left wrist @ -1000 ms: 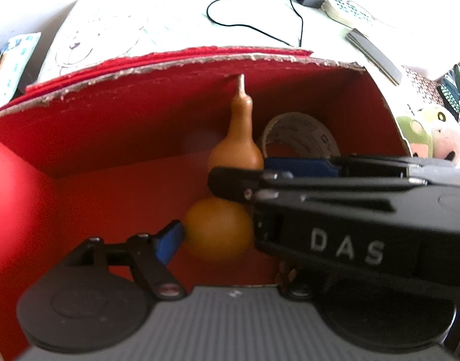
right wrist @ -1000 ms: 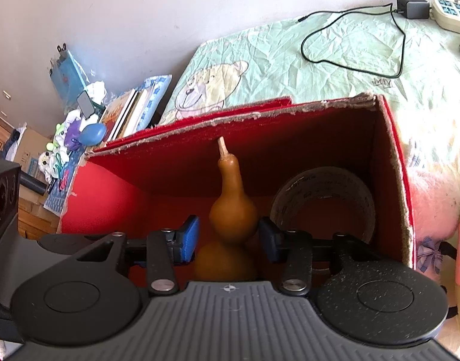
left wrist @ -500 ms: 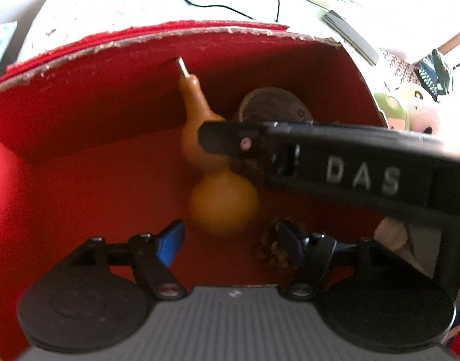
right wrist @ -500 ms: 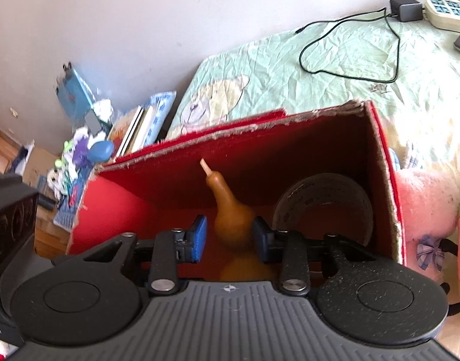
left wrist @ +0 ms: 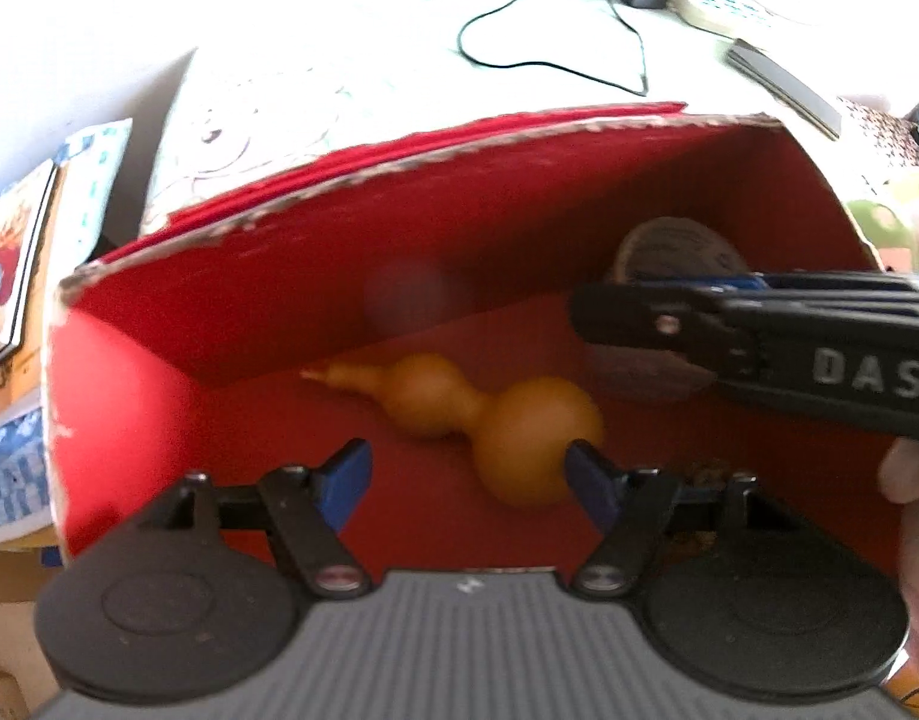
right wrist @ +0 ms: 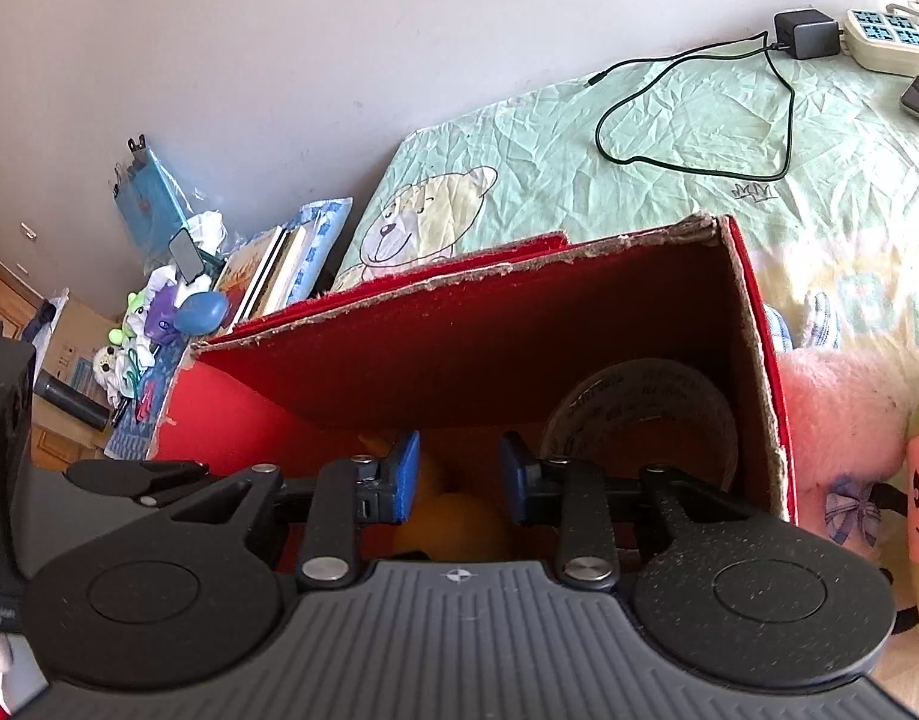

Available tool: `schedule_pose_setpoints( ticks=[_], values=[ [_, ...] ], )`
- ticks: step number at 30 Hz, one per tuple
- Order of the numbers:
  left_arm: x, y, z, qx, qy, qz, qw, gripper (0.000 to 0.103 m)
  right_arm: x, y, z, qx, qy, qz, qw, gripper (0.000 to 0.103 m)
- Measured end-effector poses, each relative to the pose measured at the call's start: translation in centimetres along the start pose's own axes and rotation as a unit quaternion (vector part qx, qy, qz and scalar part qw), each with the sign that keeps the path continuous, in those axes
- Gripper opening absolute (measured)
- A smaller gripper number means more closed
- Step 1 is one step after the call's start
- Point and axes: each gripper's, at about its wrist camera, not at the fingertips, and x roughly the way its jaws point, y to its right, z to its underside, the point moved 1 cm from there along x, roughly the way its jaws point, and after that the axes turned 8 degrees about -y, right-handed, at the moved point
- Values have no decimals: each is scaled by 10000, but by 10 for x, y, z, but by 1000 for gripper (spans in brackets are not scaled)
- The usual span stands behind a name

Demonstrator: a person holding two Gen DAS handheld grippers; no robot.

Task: Organize objects
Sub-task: 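Lower the gourd into the box and open the right gripper, then nudge the orange gourd flat inside the box with the right gripper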

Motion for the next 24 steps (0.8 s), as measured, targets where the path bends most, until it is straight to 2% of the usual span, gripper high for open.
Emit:
schedule_pose_setpoints(
  ticks=[4,9,12,14,17,20,24],
  values=[
    [-3,-11,3,24,107,13,9999,71,4,0,-2,-33,-186,-20,9998,33],
    [-8,-27,25,108,147,192,9996,71,17,-4,-6,-76,-810,24,9967,33],
    [-12,-32,28,12,218,246,9995,72,24,-11,-9,-177,-1067,142,9940,38],
    [-11,-34,27,-40,217,293,9993,72,25,-22,-13,-413,-1126,300,9923,38],
    [-13,-40,28,-26,286,484,9984,72,28,-38,-22,-792,-1153,430,9892,47],
    [-10,-38,27,68,403,652,9970,73,43,-49,-26,-1192,-1471,526,9805,50],
    [-15,-31,33,332,484,503,9970,74,65,-55,-26,-1492,-1841,640,9694,51]
  ],
)
